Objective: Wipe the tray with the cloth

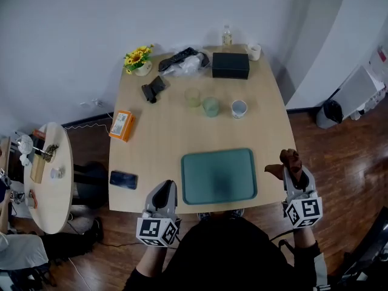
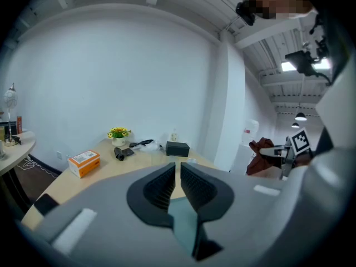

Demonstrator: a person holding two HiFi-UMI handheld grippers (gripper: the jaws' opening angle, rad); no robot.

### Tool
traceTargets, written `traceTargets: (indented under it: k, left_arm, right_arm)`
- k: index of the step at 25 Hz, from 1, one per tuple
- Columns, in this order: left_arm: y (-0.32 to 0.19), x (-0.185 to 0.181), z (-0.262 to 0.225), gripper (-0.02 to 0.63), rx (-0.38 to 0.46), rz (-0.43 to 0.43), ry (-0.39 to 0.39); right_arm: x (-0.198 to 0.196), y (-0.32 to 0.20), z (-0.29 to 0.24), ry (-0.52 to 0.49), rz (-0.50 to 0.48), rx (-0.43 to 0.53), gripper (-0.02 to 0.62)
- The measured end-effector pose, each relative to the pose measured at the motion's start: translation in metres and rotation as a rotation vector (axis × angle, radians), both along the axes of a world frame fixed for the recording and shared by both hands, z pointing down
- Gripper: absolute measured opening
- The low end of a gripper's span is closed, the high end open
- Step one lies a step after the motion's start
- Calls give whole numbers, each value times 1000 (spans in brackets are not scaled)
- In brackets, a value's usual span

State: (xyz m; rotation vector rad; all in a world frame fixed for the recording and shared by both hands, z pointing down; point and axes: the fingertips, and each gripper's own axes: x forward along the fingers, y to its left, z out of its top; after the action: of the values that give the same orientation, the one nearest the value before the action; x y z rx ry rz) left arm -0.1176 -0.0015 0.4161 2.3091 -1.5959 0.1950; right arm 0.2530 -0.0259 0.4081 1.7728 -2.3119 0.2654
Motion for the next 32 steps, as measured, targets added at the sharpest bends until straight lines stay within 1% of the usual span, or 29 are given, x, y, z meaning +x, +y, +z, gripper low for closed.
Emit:
traceTargets:
  k: [3, 6, 9, 15, 19, 24, 26, 27, 29, 32]
  left_arm:
    - [-3, -4, -2, 11, 9, -13, -3]
    - [2, -4, 0, 11, -4, -19, -6]
    - [6, -4, 2, 11, -19, -25, -10]
    - [6, -13, 6, 11, -39, -54, -19]
    - [10, -9, 8, 11, -47, -45, -24]
    - [8, -6, 11, 11, -52, -36, -15]
    - [7, -4, 12, 11, -55, -32, -6]
    - [7, -3, 12, 11, -54, -29, -3]
    - [6, -1, 11, 11, -48, -21, 0]
    - [5, -1, 12, 11, -45, -13, 3]
  right_arm:
    - [7, -20, 37, 34, -7, -41, 123]
    - [17, -31, 101, 80, -5, -168, 123]
    - [26, -34, 160, 90, 8, -301, 123]
    - [35, -40, 226, 120, 29, -428, 123]
    - [43, -32, 267, 158, 39, -513, 123]
    - [47, -32, 274, 84, 51, -525, 135]
    - [47, -30, 271, 37, 56, -538, 195]
    - [47, -28, 264, 15, 60, -531, 224]
    - [46, -24, 239, -13, 72, -476, 232]
    - [38, -17, 179, -48, 82, -349, 232]
